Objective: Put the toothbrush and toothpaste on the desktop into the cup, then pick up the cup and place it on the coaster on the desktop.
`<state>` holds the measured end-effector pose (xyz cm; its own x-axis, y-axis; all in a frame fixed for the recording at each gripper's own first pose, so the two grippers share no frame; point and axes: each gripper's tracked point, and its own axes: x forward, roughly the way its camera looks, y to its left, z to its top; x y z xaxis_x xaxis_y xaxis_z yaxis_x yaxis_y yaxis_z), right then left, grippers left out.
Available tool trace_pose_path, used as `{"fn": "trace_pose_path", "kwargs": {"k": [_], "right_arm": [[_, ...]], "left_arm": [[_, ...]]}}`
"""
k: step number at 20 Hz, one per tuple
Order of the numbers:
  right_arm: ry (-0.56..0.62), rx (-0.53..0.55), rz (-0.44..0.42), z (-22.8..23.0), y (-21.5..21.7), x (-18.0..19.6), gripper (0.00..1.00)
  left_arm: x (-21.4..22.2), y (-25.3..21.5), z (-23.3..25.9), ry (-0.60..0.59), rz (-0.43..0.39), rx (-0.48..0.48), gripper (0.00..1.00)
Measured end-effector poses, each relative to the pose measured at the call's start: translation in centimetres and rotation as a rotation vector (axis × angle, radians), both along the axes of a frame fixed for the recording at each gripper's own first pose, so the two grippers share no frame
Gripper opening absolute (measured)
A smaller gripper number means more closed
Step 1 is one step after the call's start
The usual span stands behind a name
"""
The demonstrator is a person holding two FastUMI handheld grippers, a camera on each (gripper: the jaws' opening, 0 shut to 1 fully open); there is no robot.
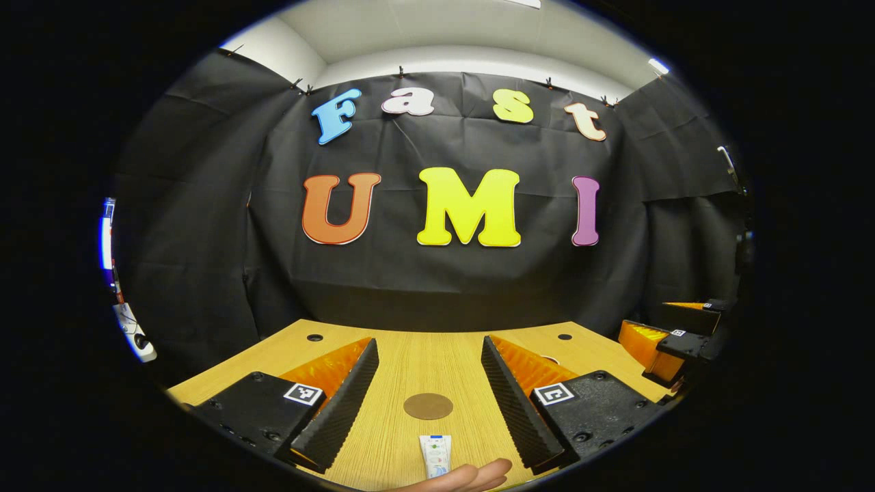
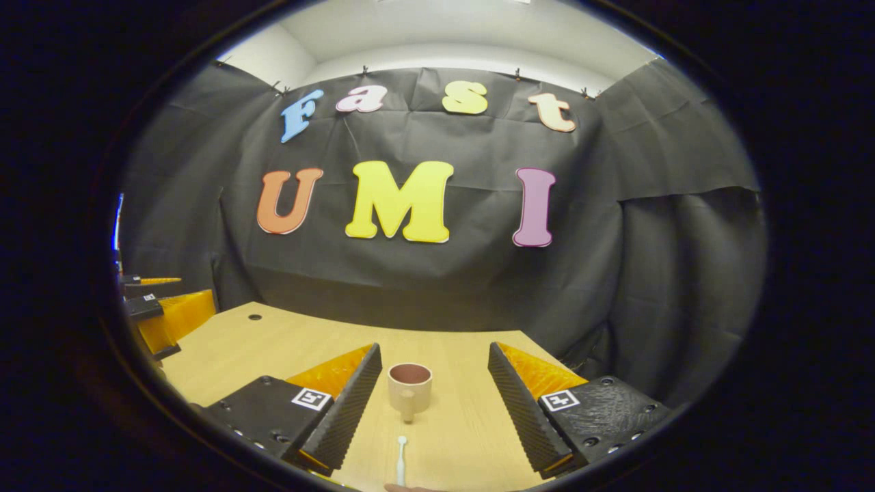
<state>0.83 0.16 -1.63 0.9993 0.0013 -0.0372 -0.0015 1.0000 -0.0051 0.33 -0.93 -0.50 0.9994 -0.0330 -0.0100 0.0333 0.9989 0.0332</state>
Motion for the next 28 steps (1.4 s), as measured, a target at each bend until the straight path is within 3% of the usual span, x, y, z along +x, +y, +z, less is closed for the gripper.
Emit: {"fn": "trace_pose_path", "kwargs": {"k": [4,5,11,21,25,28], "right_arm": [[0.024,-0.001,0.004,-1.1,0.2,0.2,0.93],[0.033,-0.002,0.008,-1.5,0.3,0.3,0.98],[0.095,-0.005,0.019,-4.5,0.4,0.8,0.98],[0.451,0.016,0.087,-18.3,2.4,2.0,0.90],[0.579,0.052,0.111,-22.3,3.5,1.5,0.82],[0.626,0.052,0.124,-23.9,3.7,1.3,0.64]], "left_arm": [[0.2,0.4,-0.2,0.004,0.014,0.012,0.96],[0.2,0.3,-0.4,0.004,0.016,0.014,0.96],[0.3,0.0,-0.4,0.003,0.014,0.019,0.96],[0.8,-0.8,-1.2,0.024,0.008,0.014,0.96],[1.1,-1.2,-1.9,0.046,0.007,-0.004,0.96],[1.4,-1.4,-2.5,0.070,0.003,-0.024,0.96]]}}
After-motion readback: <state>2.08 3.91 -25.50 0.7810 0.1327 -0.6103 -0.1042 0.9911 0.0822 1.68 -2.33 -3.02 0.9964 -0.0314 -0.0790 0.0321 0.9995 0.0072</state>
